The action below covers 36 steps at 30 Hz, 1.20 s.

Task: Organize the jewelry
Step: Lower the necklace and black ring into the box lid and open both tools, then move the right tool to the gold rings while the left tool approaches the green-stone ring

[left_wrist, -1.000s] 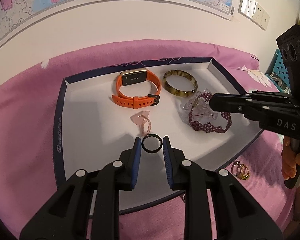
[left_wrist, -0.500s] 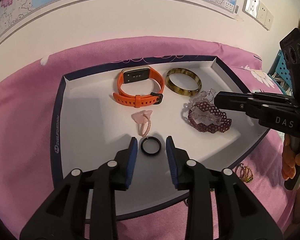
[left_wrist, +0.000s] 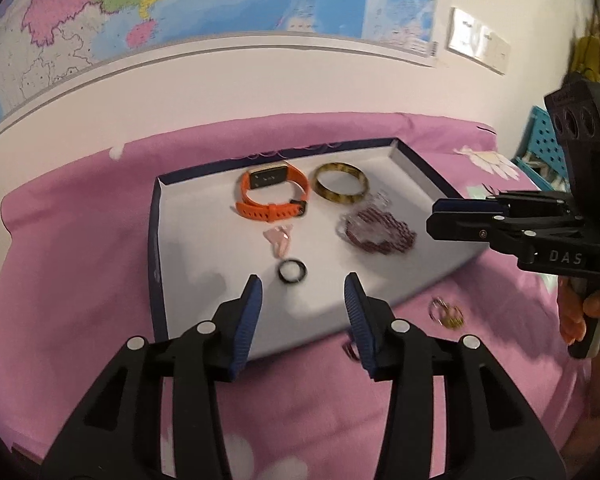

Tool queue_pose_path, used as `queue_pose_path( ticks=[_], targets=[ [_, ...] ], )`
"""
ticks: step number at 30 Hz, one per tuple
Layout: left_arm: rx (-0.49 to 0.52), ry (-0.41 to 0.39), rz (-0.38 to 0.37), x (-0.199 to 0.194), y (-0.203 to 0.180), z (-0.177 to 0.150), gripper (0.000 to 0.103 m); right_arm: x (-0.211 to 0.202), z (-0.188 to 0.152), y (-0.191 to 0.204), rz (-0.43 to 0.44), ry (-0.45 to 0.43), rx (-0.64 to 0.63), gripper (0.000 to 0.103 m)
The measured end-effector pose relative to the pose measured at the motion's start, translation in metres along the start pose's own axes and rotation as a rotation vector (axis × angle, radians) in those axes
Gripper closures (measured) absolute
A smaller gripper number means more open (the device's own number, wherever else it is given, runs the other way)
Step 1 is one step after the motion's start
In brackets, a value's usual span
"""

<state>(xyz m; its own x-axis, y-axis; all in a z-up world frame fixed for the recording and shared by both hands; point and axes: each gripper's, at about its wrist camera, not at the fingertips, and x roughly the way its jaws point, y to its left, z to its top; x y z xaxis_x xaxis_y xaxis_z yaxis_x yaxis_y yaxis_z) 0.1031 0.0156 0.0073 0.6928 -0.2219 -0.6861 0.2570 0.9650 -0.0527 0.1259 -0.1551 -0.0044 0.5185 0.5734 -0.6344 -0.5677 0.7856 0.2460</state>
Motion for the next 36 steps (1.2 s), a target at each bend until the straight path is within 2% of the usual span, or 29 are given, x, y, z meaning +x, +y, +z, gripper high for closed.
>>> queue_pose_path(
  ticks=[5,12,18,19,20,21,36],
  targets=[
    [0.031,0.018,-0.039,-0.01,-0.007,-0.024,0.061,-0.005,-0.021,0.027,0.06,0.041,-0.082,0.081],
    [0.063,0.078,-0.046,0.002,-0.016,-0.046,0.061,0.024,-0.043,0.042,0.024,0.135,-0.12,0.081],
    [0.047,0.089,-0.049,0.007,-0.013,-0.045,0.061,0.039,-0.044,0.043,0.0,0.158,-0.111,0.081],
    [0.042,0.091,-0.049,0.008,-0.012,-0.045,0.061,0.039,-0.044,0.044,-0.004,0.153,-0.109,0.083],
    [0.037,0.093,-0.051,0.008,-0.01,-0.045,0.061,0.039,-0.044,0.044,-0.003,0.153,-0.108,0.091],
    [0.034,0.094,-0.052,0.009,-0.01,-0.045,0.061,0.039,-0.044,0.044,-0.002,0.156,-0.11,0.094],
    [0.054,0.105,-0.073,0.012,-0.016,-0.043,0.062,0.012,-0.069,0.046,0.067,0.168,-0.112,0.095]
  ],
)
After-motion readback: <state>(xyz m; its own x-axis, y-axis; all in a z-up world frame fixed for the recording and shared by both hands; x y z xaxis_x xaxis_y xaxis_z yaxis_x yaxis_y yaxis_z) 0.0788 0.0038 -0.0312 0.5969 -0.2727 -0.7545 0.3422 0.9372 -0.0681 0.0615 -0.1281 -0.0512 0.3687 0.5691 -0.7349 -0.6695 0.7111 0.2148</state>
